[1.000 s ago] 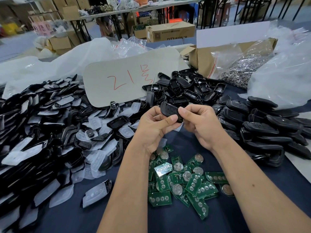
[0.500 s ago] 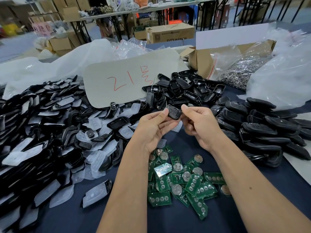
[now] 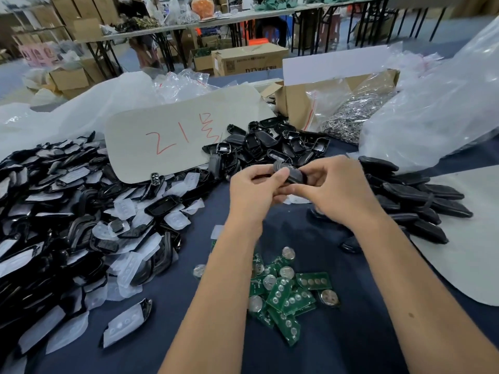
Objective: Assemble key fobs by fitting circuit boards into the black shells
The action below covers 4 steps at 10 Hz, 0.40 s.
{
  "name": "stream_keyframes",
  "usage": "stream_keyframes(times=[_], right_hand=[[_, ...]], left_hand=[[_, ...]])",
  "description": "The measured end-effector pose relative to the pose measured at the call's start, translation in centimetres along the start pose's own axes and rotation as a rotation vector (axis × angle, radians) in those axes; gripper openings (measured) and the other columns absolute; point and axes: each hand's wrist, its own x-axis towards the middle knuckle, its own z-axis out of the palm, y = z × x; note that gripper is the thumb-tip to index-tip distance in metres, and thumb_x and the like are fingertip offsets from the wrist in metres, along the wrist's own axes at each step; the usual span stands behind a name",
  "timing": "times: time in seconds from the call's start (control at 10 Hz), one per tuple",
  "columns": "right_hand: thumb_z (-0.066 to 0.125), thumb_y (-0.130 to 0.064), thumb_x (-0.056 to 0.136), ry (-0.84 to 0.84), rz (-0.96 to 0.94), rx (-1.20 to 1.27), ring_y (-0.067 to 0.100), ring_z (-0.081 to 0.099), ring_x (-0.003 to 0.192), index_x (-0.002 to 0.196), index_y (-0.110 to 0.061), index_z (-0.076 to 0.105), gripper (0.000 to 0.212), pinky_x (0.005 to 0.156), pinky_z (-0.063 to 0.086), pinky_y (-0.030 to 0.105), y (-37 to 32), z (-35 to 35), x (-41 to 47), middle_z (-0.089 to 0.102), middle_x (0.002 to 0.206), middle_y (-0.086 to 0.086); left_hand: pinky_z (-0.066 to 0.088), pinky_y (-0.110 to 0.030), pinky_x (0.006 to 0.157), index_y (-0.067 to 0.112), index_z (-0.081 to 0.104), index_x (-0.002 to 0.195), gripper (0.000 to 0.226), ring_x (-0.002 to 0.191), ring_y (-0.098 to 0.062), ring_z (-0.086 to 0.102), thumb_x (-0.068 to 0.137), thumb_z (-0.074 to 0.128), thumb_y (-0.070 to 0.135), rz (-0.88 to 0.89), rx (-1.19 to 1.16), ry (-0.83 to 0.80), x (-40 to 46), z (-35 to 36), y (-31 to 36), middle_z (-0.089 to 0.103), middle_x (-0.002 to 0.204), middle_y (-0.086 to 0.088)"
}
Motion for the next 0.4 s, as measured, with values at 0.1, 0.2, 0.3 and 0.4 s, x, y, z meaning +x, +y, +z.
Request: stream_keyframes(times=[0.1,0.2,0.3,0.4], right_hand=[[0.092,-0.044,0.072,0.131,0.079,-0.129,0.016,0.047,0.049,0.066,-0.012,0.075,0.036,0.054,0.041,0.033,1.2,-3.4,-0.4,0.064,0.053,0.005],[0.093,-0.045,0.072,0.215,0.167,-0.263,0.033,0.065,0.059,0.068,-0.006,0.076,0.042,0.060,0.053,0.043,2.2,-6.2,-0.7,0.068,0.058,0.011],[0.094,-0.044,0.070,0.219,0.274,-0.314,0.030,0.072,0.075,0.089,-0.008,0.082,0.043,0.076,0.059,0.042,2.3,-7.7,-0.9,0.075,0.073,0.012],[0.091,-0.050,0.071,0.314,0.289,-0.192,0.023,0.073,0.081,0.112,-0.020,0.078,0.052,0.082,0.060,0.041,1.3,-10.5,-1.7,0.075,0.086,0.000]], left_hand=[[0.056,-0.028,0.055,0.014,0.076,0.093,0.006,0.063,-0.018,0.072,0.089,0.081,0.015,0.100,0.073,-0.015,0.6,4.9,-0.5,0.078,0.076,-0.007],[0.062,-0.039,0.081,0.017,0.081,0.093,0.014,0.083,-0.022,0.076,0.084,0.086,0.026,0.145,0.214,-0.020,1.6,9.0,-1.2,0.079,0.083,-0.003],[0.053,-0.018,0.074,0.016,0.081,0.100,0.025,0.075,-0.004,0.069,0.083,0.087,0.033,0.212,0.404,-0.027,1.5,11.1,-0.6,0.075,0.080,0.006],[0.043,-0.008,0.063,0.022,0.081,0.099,0.021,0.067,0.001,0.062,0.090,0.077,0.040,0.317,0.536,-0.061,1.5,9.9,0.3,0.072,0.075,0.010]])
